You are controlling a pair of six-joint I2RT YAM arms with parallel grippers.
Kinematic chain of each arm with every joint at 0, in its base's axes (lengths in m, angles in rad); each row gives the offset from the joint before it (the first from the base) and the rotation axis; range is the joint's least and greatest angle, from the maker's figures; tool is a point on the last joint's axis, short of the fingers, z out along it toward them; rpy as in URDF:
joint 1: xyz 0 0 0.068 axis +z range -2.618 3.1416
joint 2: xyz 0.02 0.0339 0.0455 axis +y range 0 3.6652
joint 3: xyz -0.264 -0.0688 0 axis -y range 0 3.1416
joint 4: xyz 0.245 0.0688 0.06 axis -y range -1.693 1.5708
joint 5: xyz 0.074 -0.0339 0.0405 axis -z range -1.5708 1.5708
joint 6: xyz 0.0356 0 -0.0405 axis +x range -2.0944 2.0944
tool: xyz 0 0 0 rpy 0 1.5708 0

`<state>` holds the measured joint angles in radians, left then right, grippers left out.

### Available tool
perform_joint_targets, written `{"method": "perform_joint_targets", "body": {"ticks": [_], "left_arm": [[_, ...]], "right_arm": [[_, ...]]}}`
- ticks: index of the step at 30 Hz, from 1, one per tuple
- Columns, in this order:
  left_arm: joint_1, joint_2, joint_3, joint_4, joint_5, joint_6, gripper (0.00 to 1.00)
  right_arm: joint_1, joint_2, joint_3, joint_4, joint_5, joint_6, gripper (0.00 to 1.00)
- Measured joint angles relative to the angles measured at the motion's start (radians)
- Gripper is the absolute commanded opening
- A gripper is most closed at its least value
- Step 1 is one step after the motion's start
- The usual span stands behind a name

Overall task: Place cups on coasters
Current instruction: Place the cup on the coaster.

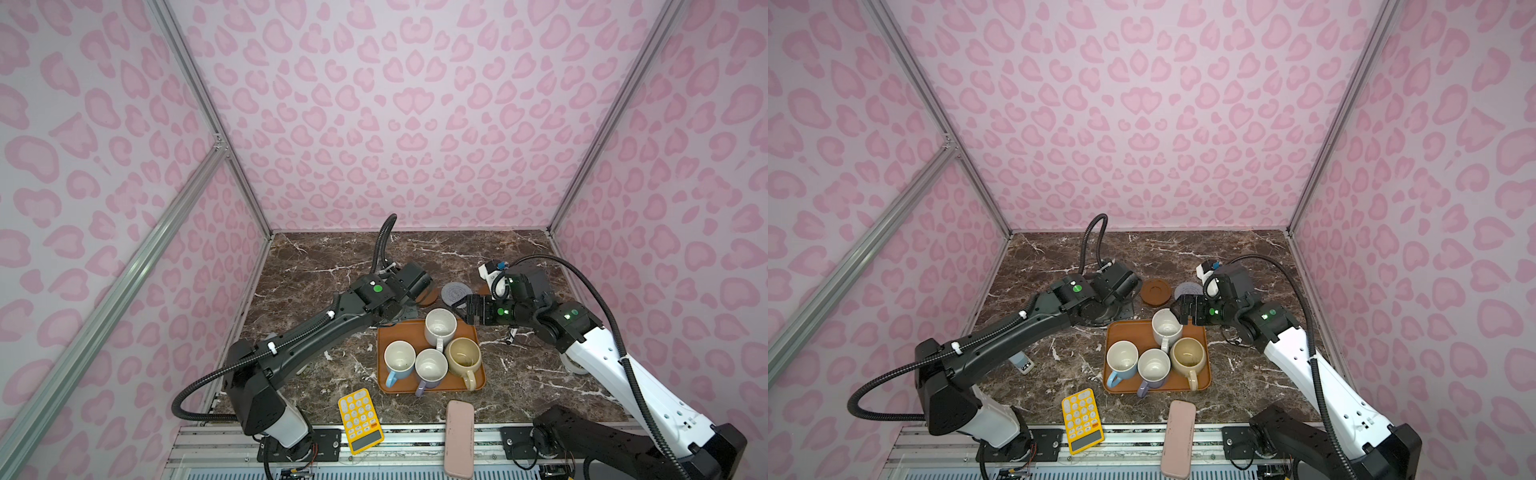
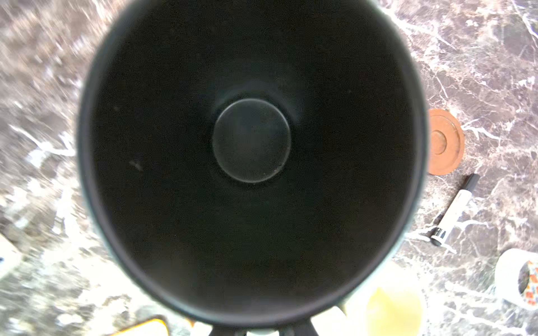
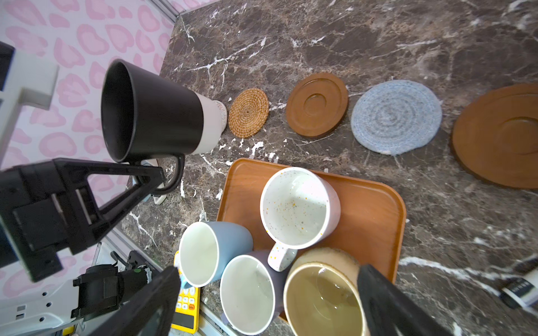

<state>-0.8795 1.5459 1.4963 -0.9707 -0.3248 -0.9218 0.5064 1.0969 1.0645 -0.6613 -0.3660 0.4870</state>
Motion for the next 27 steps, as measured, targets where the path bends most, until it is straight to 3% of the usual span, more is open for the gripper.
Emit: {"method": "perform_joint_targets", "body": {"ticks": [13,19,27], "left_arm": [[0.330,-0.134,-0.064,-0.073,0.148,0.360,0.01],[0.451,-0.069,-0.008,-0.139,0.196,0.480,0.01],[0.519,0.039,0.014,-0.153,0.270,0.582,0.01]], "right_arm": [[0.187,0.216,0.160,0.066,0.039,0.012,0.96],[0.246,0.339,0.231,0.074,0.063,0.038,0.96],[0.278,0.439,0.303,0.105,0.077,0.099,0.94]]}}
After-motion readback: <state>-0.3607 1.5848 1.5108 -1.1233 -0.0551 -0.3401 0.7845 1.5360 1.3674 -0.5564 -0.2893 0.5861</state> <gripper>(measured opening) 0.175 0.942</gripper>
